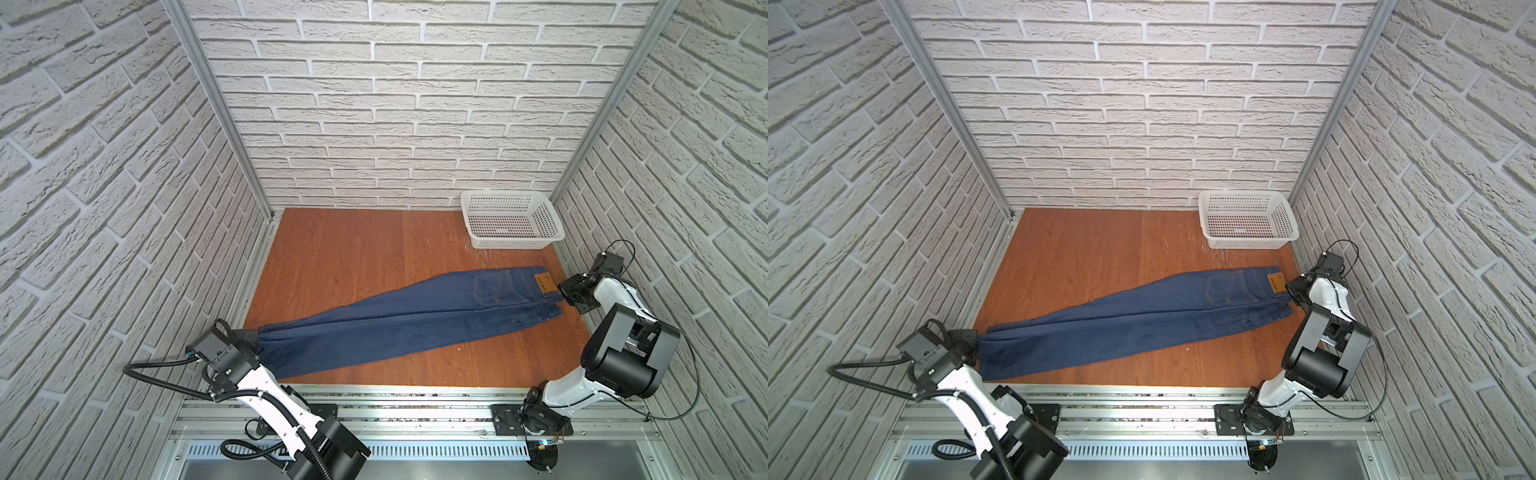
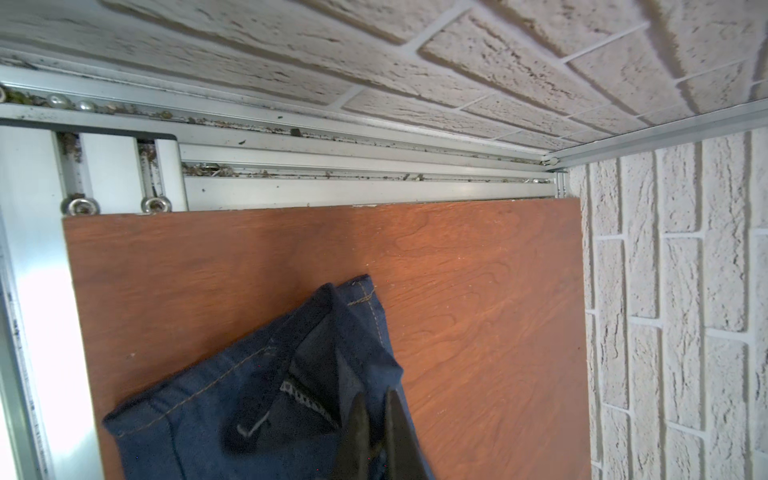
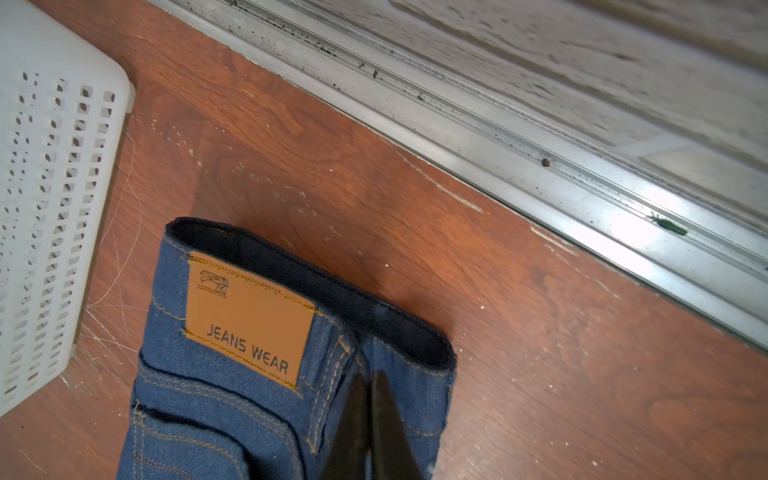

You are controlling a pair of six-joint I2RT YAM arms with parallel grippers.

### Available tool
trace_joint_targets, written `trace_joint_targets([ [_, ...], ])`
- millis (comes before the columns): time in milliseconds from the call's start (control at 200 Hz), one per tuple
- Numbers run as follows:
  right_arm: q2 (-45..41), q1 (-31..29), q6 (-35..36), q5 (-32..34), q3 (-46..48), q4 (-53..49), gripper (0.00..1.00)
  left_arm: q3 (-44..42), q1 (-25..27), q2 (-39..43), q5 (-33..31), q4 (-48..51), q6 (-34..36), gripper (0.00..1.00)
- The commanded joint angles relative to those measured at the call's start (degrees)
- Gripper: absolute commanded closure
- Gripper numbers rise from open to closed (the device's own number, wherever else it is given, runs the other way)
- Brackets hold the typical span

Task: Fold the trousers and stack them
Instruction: 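Lower the jeans and open both grippers to release them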

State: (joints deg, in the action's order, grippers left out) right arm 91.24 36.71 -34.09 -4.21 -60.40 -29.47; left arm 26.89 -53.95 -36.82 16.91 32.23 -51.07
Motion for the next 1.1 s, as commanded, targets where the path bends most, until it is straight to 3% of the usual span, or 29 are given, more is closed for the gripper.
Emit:
trace_joint_targets([
  [0, -0.45, 0.51, -0.37, 3.60, 0.84, 0.57, 0.95, 0.34, -0.63, 0.23, -3.12, -0.38, 0.37, 1.00],
  [70, -0.20, 0.47, -0.32, 4.40, 0.95, 0.10, 0.94, 0.53, -0.63, 0.76, -4.22, 0.49, 0.36, 1.00],
  [170, -0.35, 0.48, -0.37, 4.89, 1.29, -0.14, 0.91, 0.70, -0.60, 1.30, -5.24, 1.11, 0.21, 0.85],
  [305, -0.86, 0.47, -0.66, 5.49, 1.34, -1.07, 0.71, 1.12, -0.71, 1.65, -6.64, 2.02, 0.02, 0.67],
  [485, -3.69, 0.53, -1.40, 8.36, 1.41, -2.52, 0.64, 2.45, -0.87, 2.41, -9.28, 4.07, -0.08, 0.39],
  [570, -6.03, 0.47, -1.59, 8.60, 1.19, -3.23, 0.62, 4.16, -1.06, 2.54, -9.61, 4.66, 0.16, 0.32],
  [720, -10.15, -1.34, -1.79, 6.02, -0.42, -4.69, 0.61, 8.29, -1.08, 1.47, -6.32, 3.82, 1.20, 0.29],
  [860, -11.25, -9.90, -0.94, 4.84, -3.10, -7.21, 0.61, 10.49, 0.83, -3.60, 1.71, 2.40, 1.22, 0.36],
  [945, -10.15, -16.99, -1.44, 3.52, -3.70, -7.23, 0.62, 11.14, 6.57, -6.82, 2.19, 2.21, 1.04, 0.40],
  [1095, -5.16, -26.73, -3.21, 0.78, -4.63, -7.67, 0.65, 11.13, 22.24, -11.08, -3.18, 0.94, -1.64, 0.48],
])
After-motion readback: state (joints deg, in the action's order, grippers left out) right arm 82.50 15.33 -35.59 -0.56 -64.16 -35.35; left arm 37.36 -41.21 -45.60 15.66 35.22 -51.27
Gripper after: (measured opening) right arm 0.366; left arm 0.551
